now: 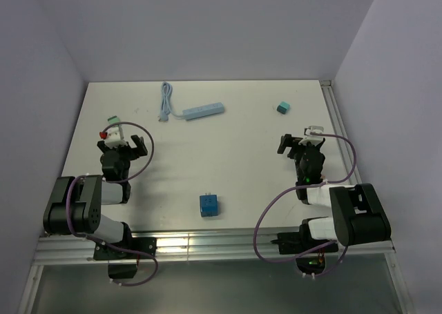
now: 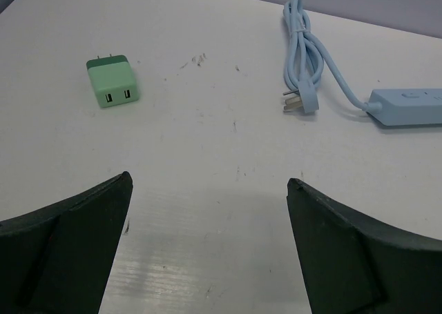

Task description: Insert the plug

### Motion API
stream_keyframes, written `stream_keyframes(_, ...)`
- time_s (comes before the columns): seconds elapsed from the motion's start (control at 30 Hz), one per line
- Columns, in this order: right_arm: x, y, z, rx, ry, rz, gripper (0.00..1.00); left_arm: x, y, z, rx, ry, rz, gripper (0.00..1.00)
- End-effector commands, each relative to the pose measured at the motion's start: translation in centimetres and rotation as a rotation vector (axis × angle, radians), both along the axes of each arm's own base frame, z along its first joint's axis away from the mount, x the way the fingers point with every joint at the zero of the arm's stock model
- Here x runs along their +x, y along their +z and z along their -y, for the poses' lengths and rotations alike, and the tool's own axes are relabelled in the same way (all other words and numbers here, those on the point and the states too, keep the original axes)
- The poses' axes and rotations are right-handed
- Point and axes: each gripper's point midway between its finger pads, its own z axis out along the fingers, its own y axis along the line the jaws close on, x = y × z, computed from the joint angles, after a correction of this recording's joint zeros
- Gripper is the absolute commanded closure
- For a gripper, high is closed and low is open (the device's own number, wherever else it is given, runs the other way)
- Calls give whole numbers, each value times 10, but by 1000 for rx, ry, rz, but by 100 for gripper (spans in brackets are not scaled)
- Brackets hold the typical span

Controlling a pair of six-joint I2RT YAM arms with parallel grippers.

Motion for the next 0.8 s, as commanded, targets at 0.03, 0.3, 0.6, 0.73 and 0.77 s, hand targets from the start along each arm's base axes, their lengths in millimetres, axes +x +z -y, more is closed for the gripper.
stream_keyframes(0.03, 9, 30, 5, -9, -18, 99, 0, 8, 23, -3, 21, 10, 75, 0)
stream_keyframes(0.3, 9, 30, 5, -11, -20, 100, 0, 8, 23, -3, 21, 10, 75, 1)
stream_keyframes(0.6, 9, 30, 5, -11, -20, 99, 0, 8, 24, -3, 12, -6, 79, 0)
stream_keyframes(0.73, 9, 31, 5, -11, -20, 100, 0, 8, 24, -5, 13, 0, 78, 1)
stream_keyframes(0.77, 9, 30, 5, -11, -20, 99, 0, 8, 23, -5, 13, 1, 77, 1)
